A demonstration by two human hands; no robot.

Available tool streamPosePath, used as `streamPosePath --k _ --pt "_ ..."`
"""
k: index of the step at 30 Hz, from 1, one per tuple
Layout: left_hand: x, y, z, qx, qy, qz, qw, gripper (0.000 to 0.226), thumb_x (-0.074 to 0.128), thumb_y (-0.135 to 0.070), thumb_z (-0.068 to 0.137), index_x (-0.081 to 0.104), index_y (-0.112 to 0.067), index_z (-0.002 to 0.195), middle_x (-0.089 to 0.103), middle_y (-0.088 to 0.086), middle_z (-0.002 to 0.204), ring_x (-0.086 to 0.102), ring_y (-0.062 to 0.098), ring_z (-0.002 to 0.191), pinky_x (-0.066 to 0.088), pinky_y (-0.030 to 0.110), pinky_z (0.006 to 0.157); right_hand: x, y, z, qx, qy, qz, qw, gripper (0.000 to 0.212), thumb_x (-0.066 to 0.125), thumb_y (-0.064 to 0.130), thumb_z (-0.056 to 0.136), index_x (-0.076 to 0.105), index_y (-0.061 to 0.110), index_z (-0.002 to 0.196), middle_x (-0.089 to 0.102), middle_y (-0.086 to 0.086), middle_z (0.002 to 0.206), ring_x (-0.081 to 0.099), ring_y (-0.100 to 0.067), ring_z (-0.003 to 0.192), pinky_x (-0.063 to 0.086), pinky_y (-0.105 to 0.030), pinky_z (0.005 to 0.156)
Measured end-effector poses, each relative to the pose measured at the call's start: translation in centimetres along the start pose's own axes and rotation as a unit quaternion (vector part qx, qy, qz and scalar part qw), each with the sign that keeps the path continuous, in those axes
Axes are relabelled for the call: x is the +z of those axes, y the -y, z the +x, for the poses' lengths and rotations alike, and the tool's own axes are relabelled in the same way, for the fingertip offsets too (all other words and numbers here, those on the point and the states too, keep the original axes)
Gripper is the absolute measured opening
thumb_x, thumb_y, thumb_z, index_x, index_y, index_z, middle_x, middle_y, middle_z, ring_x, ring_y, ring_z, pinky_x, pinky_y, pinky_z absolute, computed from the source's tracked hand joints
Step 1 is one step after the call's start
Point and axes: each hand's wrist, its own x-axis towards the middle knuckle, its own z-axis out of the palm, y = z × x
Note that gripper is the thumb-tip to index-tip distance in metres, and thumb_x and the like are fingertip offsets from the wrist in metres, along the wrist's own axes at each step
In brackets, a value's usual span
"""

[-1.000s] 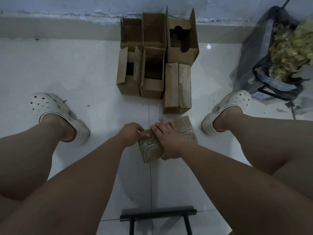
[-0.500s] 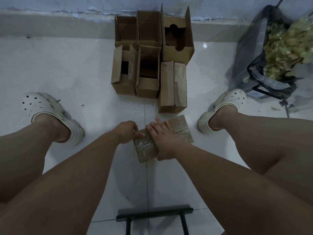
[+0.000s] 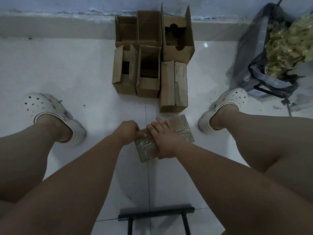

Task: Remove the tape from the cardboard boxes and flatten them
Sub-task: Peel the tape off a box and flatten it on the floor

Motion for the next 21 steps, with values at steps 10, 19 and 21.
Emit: streamPosePath --k 10,19,21 --pt "0.1 0.6 0.3 -0.029 -0.002 -0.028 0.999 0.046 0.07 -0.046 0.079 0.058 -0.01 0.106 0.056 0.004 0.1 0.051 0.017 0.088 0.038 0.026 0.07 -0.1 0.1 0.1 0.001 0.0 0.004 1.0 0.118 0.082 0.035 0.073 0.0 0.012 0.154 0.005 -0.009 0.159 -0.014 -0.029 0.148 -0.012 -0.046 0.117" --pt "0.2 0.7 0.1 -0.015 0.01 -0.111 0.994 0.035 0.071 -0.038 0.082 0.044 -0.017 0.075 0.046 -0.001 0.074 0.043 0.017 0.068 0.03 0.026 0.053 -0.1 0.1 0.0 0.0 0.0 0.001 1.0 0.117 0.082 0.034 0.073 0.0 0.012 0.154 0.005 -0.009 0.16 -0.014 -0.029 0.149 -0.011 -0.046 0.118" --pt "0.6 0.5 -0.3 -0.049 0.002 -0.192 0.98 0.033 0.073 -0.036 0.081 0.047 -0.017 0.09 0.049 0.0 0.077 0.043 0.014 0.063 0.033 0.025 0.049 -0.1 0.0 0.0 0.001 0.002 0.001 1.0 0.118 0.082 0.035 0.073 0.0 0.012 0.154 0.005 -0.009 0.16 -0.014 -0.029 0.149 -0.011 -0.046 0.118"
